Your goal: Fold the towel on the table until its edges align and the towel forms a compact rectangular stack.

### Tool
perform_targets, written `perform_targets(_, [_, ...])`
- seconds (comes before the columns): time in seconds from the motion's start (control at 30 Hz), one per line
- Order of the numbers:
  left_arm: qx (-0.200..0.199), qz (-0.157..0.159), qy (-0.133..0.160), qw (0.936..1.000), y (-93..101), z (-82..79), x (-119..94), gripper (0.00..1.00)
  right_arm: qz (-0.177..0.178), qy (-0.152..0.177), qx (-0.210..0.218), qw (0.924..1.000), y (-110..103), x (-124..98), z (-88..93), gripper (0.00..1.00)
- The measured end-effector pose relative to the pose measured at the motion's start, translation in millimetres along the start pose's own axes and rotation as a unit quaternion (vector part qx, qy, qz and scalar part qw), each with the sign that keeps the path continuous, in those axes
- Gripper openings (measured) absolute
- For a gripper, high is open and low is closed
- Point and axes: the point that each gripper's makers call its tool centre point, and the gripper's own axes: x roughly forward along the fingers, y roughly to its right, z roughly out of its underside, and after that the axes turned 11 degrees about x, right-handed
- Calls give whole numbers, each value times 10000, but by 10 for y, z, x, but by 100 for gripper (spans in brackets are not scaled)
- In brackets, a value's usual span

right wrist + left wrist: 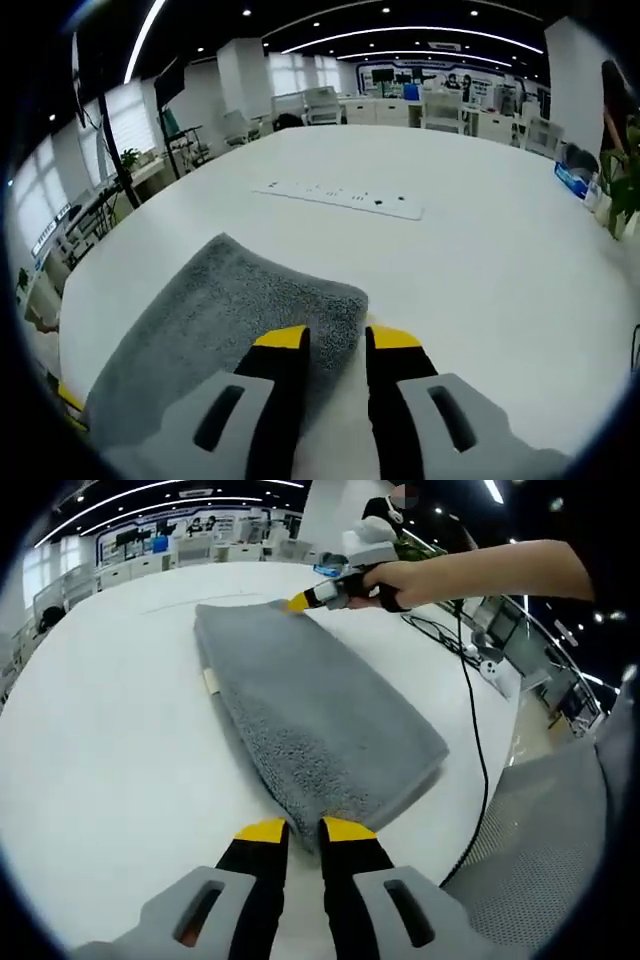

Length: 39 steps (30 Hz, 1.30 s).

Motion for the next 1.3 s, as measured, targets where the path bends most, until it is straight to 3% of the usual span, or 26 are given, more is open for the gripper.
perform_targets(0.33, [326, -91, 261, 9991, -74, -122, -199, 21, -423, 65, -330, 9985, -194, -382, -7, 25])
perform_targets(0.53, [942, -1, 263, 9952, -66, -168, -220, 27, -498, 95, -834, 9952, -243, -584, 26, 23])
perform_targets(0.73, [1548, 136, 275, 9875, -23, -190, -190, 42, -619, 106, -973, 9933, -313, -770, 157, 38])
perform_targets(0.77, [1703, 92, 292, 9849, -36, -202, -177, 43, -561, 130, -1261, 9903, -303, -814, 178, 41])
perform_targets(0.9, [1813, 117, 413, 9825, -22, -274, -139, 49, -710, -14, -1431, 9872, -336, -918, 361, 55])
perform_targets(1.03, [2130, 172, 382, 9762, -1, -331, -80, 49, -799, -131, -1590, 9839, -389, -1028, 513, 57])
perform_targets(1.13, [2374, 290, 382, 9702, 82, -362, -62, 47, -890, -219, -1926, 9770, -549, -1191, 639, 54])
perform_targets(1.23, [2359, 510, 428, 9695, 189, -364, -38, 48, -975, -202, -1912, 9765, -515, -1195, 622, 56])
perform_targets(1.3, [2438, 542, 388, 9675, 249, -355, -24, 47, -1044, -224, -1881, 9763, -597, -1278, 721, 55])
